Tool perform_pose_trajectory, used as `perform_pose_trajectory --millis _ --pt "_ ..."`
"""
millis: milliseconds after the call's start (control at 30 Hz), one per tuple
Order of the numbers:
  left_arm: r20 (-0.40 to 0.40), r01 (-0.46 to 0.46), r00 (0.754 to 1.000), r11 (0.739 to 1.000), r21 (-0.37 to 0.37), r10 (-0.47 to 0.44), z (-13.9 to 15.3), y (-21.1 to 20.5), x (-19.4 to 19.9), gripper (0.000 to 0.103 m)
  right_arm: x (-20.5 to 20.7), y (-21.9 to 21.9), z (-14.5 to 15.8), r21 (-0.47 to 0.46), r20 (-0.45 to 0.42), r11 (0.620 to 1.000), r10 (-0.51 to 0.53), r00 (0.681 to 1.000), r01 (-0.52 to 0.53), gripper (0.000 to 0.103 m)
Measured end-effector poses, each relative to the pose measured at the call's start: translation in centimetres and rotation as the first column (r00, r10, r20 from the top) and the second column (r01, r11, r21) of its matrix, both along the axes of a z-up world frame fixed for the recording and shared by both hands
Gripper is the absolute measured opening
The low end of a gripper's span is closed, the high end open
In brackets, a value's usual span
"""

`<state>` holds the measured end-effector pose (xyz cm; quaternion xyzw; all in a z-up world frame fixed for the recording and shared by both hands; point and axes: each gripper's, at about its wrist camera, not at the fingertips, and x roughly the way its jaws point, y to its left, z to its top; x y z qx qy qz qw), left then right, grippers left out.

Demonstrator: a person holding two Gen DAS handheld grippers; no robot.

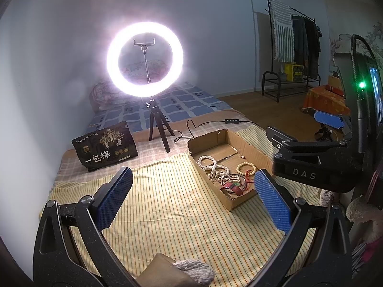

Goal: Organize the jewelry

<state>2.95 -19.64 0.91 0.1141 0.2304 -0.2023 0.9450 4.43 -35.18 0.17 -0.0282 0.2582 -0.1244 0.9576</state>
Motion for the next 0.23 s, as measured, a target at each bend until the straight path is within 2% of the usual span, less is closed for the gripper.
perform_pose_trajectory --millis 233 --pt "0.02 0.001 1.0 1.0 0.009 -0.001 0.17 -0.39 -0.34 0.103 0.11 -0.08 -0.14 0.003 -0.006 1.0 0.001 1.0 -0.001 0.103"
